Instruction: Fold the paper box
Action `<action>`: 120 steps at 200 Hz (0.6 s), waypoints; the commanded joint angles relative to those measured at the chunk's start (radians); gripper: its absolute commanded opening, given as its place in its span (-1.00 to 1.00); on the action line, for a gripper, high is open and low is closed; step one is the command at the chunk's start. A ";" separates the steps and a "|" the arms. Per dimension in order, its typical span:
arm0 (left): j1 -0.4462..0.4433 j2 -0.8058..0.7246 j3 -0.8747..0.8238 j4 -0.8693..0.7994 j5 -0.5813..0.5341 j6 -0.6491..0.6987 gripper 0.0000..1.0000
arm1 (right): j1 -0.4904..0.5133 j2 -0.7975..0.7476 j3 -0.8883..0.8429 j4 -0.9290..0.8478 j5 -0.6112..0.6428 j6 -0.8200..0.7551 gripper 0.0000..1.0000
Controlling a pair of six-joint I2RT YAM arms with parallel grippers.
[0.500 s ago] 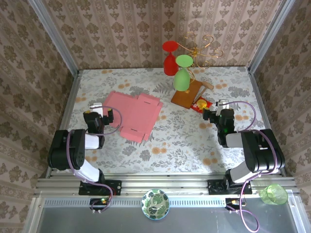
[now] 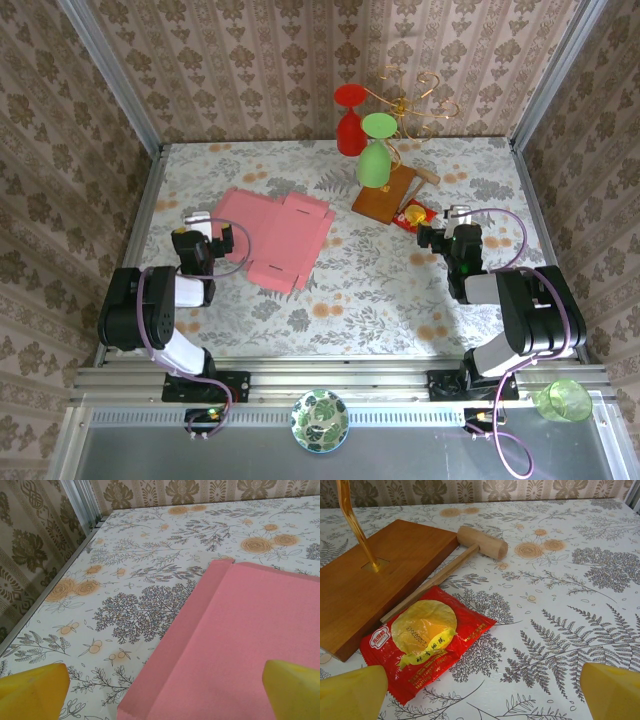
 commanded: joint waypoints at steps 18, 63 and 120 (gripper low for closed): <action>-0.002 -0.007 0.012 -0.005 -0.013 0.018 1.00 | -0.006 0.005 0.024 -0.003 -0.010 -0.015 1.00; -0.001 -0.007 0.013 -0.005 -0.012 0.019 1.00 | -0.006 0.002 0.024 -0.004 -0.011 -0.014 1.00; 0.000 -0.007 0.023 -0.026 0.034 0.030 1.00 | -0.006 -0.001 0.015 0.009 -0.011 -0.014 1.00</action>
